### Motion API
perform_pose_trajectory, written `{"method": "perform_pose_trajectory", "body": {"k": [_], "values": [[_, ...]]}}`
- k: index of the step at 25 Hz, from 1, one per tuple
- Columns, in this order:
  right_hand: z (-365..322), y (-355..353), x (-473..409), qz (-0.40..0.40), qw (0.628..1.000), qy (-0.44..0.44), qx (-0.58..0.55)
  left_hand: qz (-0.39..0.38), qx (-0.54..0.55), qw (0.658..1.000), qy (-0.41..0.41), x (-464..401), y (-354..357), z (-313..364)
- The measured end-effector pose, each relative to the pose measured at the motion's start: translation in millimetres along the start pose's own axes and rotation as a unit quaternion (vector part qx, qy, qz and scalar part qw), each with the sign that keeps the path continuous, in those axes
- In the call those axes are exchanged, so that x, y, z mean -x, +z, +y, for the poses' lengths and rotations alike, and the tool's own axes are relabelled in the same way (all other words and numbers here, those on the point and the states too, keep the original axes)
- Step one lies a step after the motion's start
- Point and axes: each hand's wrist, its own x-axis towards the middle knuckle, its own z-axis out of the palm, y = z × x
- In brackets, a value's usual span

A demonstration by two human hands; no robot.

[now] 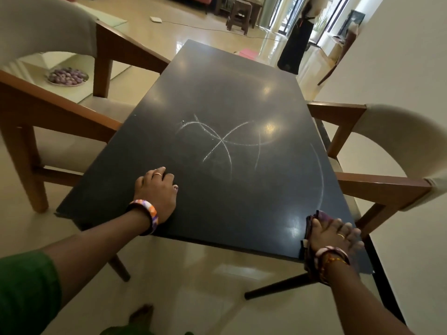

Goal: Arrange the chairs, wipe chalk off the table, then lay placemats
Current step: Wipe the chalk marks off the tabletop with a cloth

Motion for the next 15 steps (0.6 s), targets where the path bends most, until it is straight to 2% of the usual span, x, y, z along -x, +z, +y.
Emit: {"method": "perform_pose_trajectory", "body": {"k": [1, 3, 6, 8, 9, 11, 13, 15], "values": [[-6, 2, 4, -0.001, 1.000, -0.027, 0.002, 0.013, 0.022, 0.999, -0.026, 9, -1, 9], [-27, 12, 20, -0.005, 0.988, -0.150, 0.027, 0.029, 0.065, 0.995, -0.066, 32, 3, 37], [-64, 30, 65, -0.032, 0.924, -0.379, 0.038, 0.022, 0.076, 0.994, -0.077, 70, 23, 84], [-66, 31, 71, -0.055, 0.892, -0.448, 0.031, 0.015, 0.041, 0.997, -0.068, 83, 38, 103], [-56, 29, 61, -0.055, 0.891, -0.451, 0.026, 0.017, 0.027, 0.997, -0.067, 86, 42, 107], [-18, 22, 23, -0.036, 0.912, -0.408, 0.021, 0.042, 0.029, 0.996, -0.073, 89, 45, 107], [27, 10, -22, -0.009, 0.943, -0.332, 0.013, 0.079, 0.031, 0.994, -0.073, 89, 45, 107], [57, -4, -60, -0.015, 0.969, -0.248, 0.010, 0.112, 0.020, 0.991, -0.073, 85, 47, 111]]}}
